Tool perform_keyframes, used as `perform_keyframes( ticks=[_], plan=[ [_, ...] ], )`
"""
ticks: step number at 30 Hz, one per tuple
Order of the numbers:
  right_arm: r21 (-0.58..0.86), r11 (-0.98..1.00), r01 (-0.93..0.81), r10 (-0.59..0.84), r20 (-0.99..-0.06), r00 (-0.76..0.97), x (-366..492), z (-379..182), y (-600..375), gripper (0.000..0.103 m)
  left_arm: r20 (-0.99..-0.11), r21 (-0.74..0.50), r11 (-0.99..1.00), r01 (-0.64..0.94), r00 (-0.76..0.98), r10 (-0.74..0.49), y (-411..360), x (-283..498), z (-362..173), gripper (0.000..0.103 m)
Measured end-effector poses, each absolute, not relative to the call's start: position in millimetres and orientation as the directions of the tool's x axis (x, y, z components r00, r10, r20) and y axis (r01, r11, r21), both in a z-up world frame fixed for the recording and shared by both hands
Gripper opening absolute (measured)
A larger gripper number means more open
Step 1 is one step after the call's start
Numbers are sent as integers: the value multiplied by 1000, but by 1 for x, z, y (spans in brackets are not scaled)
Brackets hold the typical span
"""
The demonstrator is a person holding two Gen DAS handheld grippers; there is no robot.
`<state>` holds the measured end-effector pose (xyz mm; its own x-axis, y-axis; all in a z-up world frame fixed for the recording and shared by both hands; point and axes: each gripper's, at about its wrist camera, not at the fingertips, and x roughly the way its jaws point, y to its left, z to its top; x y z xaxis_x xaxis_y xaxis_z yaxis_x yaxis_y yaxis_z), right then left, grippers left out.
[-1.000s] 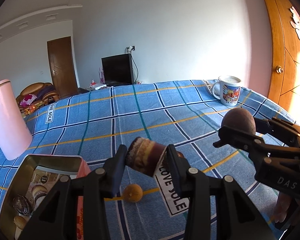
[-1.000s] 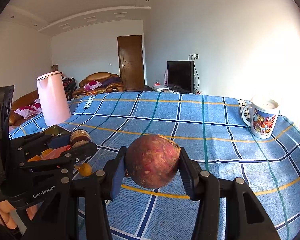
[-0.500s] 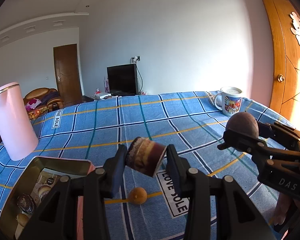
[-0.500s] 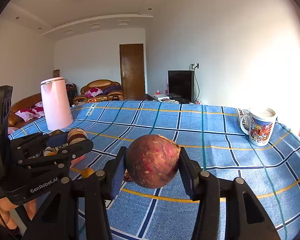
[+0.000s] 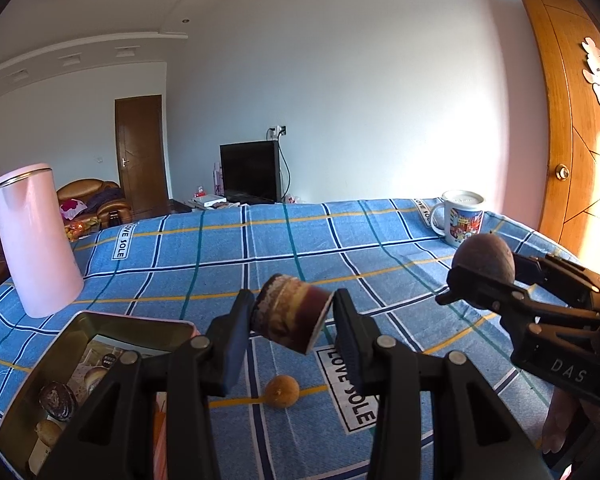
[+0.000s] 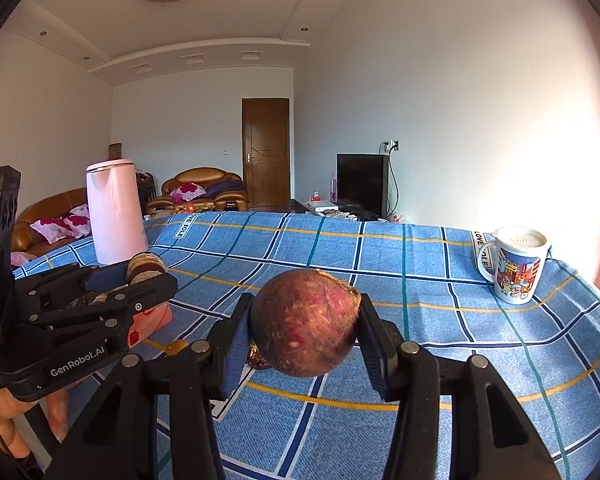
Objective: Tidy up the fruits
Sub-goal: 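Carry the reddish fruit and brown cake over the tin with both tools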
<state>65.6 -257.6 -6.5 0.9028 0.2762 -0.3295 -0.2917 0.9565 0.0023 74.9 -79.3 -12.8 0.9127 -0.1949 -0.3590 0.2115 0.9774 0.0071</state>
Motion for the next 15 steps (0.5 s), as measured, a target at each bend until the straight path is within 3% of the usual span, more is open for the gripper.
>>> perform_keyframes(
  ticks=[7, 15],
  plan=[
    [9, 943, -333, 314, -352, 882, 65, -7, -243, 51, -369, -27, 979, 202, 908, -198, -55, 65, -13, 43],
    [31, 883, -468, 441, -396, 806, 65, -4, -185, 51, -388, -70, 993, 100, 914, -119, 14, 48, -9, 43]
  ],
)
